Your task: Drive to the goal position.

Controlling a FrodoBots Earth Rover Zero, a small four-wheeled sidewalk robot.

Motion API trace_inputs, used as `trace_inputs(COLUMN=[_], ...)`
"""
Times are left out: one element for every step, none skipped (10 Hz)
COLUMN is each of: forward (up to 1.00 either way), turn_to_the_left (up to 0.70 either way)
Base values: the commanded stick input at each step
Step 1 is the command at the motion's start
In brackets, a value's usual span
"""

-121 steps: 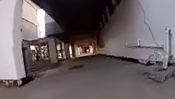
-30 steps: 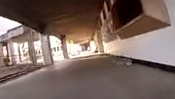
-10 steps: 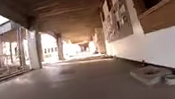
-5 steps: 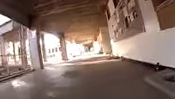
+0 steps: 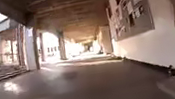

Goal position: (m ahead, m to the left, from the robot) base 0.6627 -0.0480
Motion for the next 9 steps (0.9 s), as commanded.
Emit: trace_inputs(forward=[0.85,0.85,0.85,0.85,0.85,0.85,0.85,0.85,0.85], turn_to_the_left=[0.0,0.0,0.0,0.0,0.0,0.0,0.0,0.0,0.0])
